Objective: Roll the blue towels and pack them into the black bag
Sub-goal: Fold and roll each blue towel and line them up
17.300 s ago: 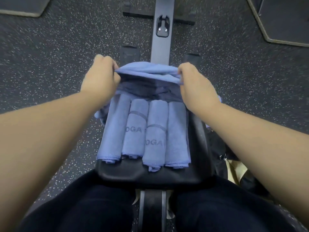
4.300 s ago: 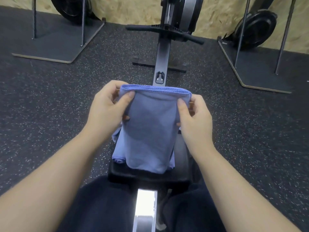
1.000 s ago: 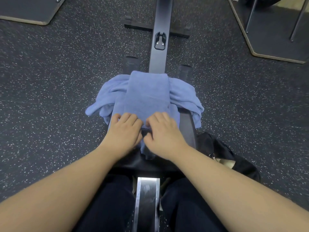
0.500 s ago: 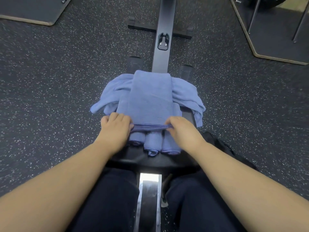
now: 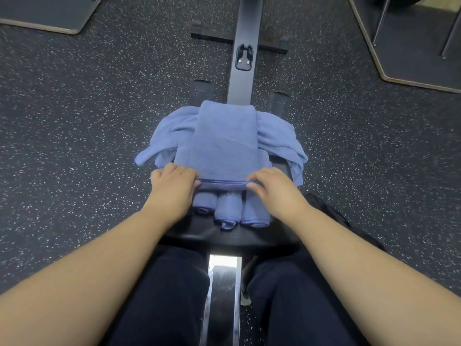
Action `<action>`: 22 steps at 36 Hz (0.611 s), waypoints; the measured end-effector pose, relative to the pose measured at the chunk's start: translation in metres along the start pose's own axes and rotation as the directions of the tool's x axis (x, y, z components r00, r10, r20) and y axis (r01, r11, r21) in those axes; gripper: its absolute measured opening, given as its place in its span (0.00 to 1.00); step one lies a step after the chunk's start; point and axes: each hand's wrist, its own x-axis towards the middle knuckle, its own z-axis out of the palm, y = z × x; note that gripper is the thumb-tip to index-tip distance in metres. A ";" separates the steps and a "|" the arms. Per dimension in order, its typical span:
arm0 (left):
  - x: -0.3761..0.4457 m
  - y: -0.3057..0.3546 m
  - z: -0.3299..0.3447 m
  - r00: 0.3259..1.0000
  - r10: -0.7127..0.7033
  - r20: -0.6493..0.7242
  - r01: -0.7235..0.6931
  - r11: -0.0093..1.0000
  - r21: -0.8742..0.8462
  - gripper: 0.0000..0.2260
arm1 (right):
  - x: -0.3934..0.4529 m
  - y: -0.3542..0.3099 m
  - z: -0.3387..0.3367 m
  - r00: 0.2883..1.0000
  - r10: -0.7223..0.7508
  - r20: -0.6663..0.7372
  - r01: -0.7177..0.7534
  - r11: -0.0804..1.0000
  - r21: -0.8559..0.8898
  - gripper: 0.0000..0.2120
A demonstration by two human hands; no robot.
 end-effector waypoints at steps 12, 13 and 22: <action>0.001 0.005 -0.002 0.983 -0.169 0.069 0.172 0.984 -0.050 0.06 | 0.000 -0.005 0.008 0.988 0.139 0.071 -0.137 0.990 -0.041 0.10; 0.001 0.006 -0.003 0.984 -0.166 0.061 0.169 0.985 -0.038 0.06 | 0.001 -0.006 0.010 0.984 0.165 0.063 -0.162 0.986 -0.050 0.10; -0.003 0.004 -0.005 0.985 0.145 -0.094 -0.140 0.988 0.059 0.07 | 0.002 -0.016 0.010 0.984 0.089 -0.156 -0.142 0.915 -0.377 0.10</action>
